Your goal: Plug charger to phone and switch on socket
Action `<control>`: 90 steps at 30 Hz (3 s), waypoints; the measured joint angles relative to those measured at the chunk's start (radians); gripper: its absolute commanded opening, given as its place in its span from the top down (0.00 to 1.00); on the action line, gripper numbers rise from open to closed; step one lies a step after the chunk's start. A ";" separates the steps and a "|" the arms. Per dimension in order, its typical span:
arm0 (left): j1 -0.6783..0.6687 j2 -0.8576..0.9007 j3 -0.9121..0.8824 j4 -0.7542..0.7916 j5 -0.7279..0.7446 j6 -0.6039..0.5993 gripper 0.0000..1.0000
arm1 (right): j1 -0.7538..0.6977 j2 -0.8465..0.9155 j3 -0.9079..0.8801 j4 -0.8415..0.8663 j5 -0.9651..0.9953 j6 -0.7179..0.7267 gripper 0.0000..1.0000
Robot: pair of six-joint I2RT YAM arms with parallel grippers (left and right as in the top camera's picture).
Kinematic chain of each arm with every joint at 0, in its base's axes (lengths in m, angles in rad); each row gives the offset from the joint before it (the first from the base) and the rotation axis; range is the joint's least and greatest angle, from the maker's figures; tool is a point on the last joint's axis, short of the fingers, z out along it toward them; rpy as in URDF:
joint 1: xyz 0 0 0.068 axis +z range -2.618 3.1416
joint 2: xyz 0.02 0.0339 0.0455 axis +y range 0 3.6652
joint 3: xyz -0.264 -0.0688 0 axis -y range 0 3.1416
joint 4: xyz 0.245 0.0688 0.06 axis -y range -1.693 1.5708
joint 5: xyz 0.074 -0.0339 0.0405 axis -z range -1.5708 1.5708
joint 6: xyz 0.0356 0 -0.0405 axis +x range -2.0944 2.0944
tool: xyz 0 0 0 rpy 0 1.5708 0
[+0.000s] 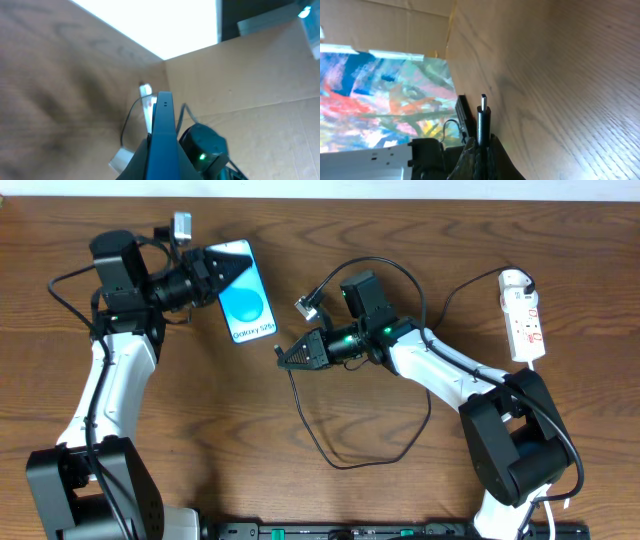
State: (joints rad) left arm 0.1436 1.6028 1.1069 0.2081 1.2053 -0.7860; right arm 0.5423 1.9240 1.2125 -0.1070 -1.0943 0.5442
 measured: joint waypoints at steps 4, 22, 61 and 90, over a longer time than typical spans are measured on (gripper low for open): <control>0.005 0.000 -0.001 0.169 0.004 -0.103 0.93 | 0.000 0.000 0.000 0.032 -0.037 0.000 0.99; 0.031 0.000 -0.001 0.262 -0.002 -0.239 0.93 | -0.002 0.000 0.000 0.380 -0.167 0.077 0.99; 0.043 0.000 -0.001 0.482 -0.115 -0.412 0.93 | -0.026 0.000 0.000 0.805 -0.233 0.343 0.99; 0.040 0.000 -0.002 0.499 -0.104 -0.452 0.93 | -0.076 0.000 0.000 0.989 -0.251 0.328 0.99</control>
State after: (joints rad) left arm 0.1841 1.6028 1.1053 0.7071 1.1015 -1.2385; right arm 0.4660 1.9244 1.2129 0.8822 -1.3453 0.8719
